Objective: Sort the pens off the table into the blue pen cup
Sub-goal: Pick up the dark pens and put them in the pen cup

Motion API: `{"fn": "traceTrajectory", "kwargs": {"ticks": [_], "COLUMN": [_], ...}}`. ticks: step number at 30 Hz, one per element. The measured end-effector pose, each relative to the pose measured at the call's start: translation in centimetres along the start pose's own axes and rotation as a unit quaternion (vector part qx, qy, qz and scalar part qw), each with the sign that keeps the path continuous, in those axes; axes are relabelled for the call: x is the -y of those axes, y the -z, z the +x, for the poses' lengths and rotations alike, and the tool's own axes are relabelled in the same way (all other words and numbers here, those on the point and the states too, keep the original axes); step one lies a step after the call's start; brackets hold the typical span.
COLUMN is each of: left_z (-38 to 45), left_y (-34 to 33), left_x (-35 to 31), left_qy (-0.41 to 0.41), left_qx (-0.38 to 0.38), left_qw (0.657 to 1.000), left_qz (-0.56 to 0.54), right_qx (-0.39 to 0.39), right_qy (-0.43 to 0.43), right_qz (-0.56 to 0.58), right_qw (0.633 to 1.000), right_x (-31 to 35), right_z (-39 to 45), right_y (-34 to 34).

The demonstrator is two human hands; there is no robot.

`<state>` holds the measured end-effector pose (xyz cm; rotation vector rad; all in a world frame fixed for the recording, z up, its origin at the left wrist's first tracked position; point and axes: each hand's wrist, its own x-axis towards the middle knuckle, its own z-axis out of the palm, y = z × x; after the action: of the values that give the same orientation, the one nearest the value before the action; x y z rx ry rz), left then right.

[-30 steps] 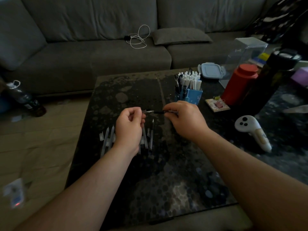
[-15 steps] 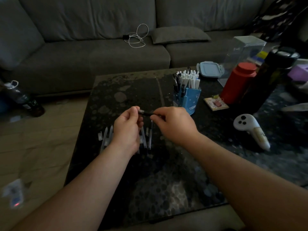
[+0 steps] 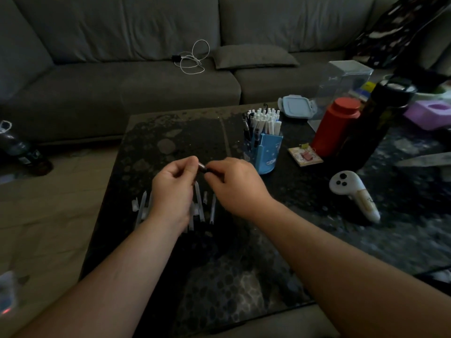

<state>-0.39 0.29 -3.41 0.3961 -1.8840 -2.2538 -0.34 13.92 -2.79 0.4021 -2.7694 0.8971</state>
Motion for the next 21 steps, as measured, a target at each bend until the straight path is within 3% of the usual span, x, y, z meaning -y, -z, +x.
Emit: {"fn": "traceTrajectory", "kwargs": {"ticks": [5, 8, 11, 14, 18, 21], "left_z": [-0.1, -0.3, -0.3, -0.2, 0.0, 0.0], "left_y": [0.2, 0.2, 0.2, 0.4, 0.7, 0.8], "left_x": [0.9, 1.3, 1.4, 1.5, 1.7, 1.6], "left_qy": [-0.05, -0.072, -0.067, -0.068, -0.055, -0.048], "left_qx": [0.088, 0.115, 0.105, 0.085, 0.082, 0.077], "left_qw": [0.993, 0.977, 0.974, 0.977, 0.979, 0.976], "left_qz": [0.062, 0.165, 0.189, 0.184, 0.18, 0.197], "right_qx": [-0.06, -0.194, -0.323, -0.351, -0.376, -0.332], "right_qy": [0.055, -0.027, -0.07, -0.095, -0.133, -0.156], "right_qz": [-0.023, 0.034, 0.07, 0.073, 0.16, 0.143], "right_qw": [0.996, 0.98, 0.941, 0.929, 0.903, 0.919], "right_x": [-0.1, -0.6, -1.9, -3.1, -3.6, -4.1], "right_z": [0.3, 1.3, 1.9, 2.0, 2.7, 2.9], "right_y": [2.1, 6.0, 8.8, 9.4, 9.7, 8.5]}}
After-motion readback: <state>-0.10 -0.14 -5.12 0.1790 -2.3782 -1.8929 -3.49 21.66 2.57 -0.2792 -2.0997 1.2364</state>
